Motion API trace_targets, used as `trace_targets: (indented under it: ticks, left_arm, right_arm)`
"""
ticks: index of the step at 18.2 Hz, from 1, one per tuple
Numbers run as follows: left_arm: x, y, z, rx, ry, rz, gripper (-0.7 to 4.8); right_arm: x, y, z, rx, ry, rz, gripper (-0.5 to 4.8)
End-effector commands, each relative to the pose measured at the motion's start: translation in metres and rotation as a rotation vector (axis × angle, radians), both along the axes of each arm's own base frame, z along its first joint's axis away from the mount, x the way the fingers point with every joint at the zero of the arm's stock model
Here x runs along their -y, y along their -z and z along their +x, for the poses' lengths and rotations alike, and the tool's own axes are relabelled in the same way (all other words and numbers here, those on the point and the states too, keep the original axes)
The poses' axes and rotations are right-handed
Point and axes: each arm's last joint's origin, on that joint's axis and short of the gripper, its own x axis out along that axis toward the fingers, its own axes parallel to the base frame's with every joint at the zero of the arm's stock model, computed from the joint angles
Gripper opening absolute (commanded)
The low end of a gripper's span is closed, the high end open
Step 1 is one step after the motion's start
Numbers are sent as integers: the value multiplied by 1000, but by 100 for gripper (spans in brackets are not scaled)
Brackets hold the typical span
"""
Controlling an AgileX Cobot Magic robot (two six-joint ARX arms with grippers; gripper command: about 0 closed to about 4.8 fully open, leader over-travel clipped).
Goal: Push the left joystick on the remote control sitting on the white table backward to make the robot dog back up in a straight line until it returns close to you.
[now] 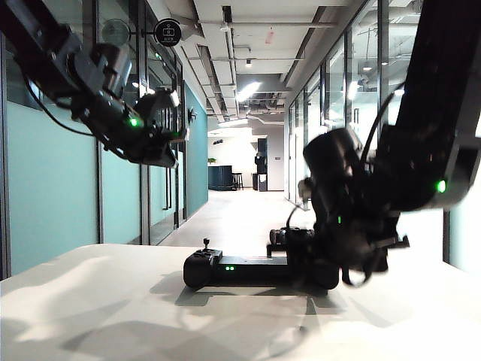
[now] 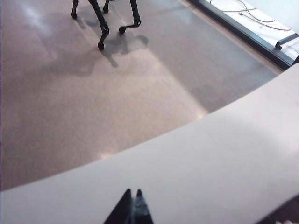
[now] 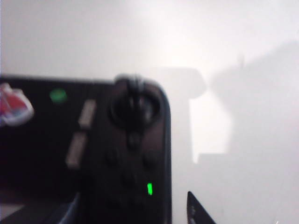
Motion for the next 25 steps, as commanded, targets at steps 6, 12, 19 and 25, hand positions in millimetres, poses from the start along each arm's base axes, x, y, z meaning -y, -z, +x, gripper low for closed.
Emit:
trace_targets:
  ticks: [6, 12, 19, 25]
  left_arm:
    - [-7, -48, -22, -20, -133, -12, -6]
    - [-18, -99, -68, 29, -177, -22, -6]
    - [-33, -99, -145, 79, -222, -25, -6]
    - [-40, -80, -216, 203, -254, -44, -6]
  right_arm:
    - [7, -53, -11, 73, -15, -13, 53]
    - [27, -85, -46, 121, -37, -33, -6]
    - [52, -107, -89, 161, -101, -31, -6]
    - [61, -124, -108, 210, -186, 1, -6]
